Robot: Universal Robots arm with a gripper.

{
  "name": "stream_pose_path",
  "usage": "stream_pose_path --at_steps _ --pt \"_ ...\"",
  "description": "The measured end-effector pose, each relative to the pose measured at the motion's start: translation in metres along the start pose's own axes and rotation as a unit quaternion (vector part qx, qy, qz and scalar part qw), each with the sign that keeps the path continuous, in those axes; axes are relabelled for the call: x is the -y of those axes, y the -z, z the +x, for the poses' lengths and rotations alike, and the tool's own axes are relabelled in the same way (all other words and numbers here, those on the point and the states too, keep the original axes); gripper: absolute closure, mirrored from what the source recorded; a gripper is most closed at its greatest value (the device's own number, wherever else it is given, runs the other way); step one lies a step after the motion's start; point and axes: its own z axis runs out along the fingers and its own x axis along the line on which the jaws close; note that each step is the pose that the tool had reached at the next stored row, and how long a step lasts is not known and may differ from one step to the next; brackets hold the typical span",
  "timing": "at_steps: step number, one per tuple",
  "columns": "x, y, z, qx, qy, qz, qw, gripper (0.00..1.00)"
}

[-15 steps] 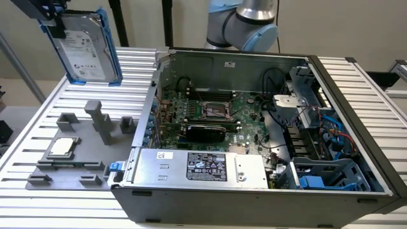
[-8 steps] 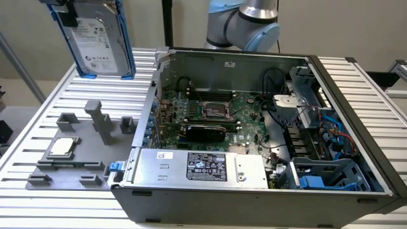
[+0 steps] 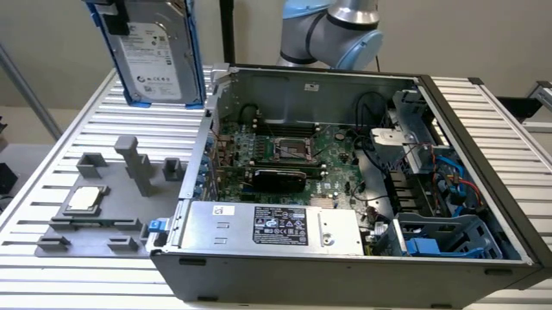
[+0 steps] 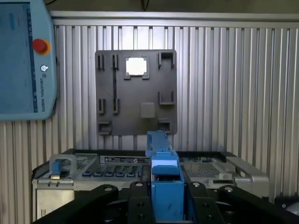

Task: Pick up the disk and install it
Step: 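Pick up the disk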

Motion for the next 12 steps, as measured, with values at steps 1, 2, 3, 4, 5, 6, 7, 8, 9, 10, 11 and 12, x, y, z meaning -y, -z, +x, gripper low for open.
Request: stream_pose_path --at_steps 1,2,3,4,5,6,7,8,9,10,11,12 --pt "0.0047 0.0002 0.002 0.0006 0.000 0.0000 1.0000 1.00" --pt "0.0094 0.0003 0.004 0.0012 0.000 0.0000 1.0000 1.00" --pt "0.0139 0.0004 0.005 0.0018 0.000 0.0000 1.0000 1.00" --pt "0.0184 0.0005 0.007 0.0022 0.000 0.0000 1.0000 1.00" --pt "0.0228 0.0006 0.008 0.0027 0.000 0.0000 1.0000 1.00" --pt "0.0276 0.0007 0.010 0.0032 0.000 0.0000 1.0000 1.00" --pt "0.0323 0.0008 0.012 0.0036 0.000 0.0000 1.0000 1.00" --pt "0.0368 0.0009 0.014 0.0041 0.000 0.0000 1.0000 1.00" --pt "0.0413 0.0010 0.015 0.0045 0.000 0.0000 1.0000 1.00" --pt "0.0459 0.0011 0.017 0.0049 0.000 -0.0001 1.0000 1.00" --pt "0.0502 0.0012 0.018 0.0052 0.000 -0.0001 1.0000 1.00" --pt "0.0551 0.0013 0.020 0.0057 0.000 -0.0001 1.0000 1.00"
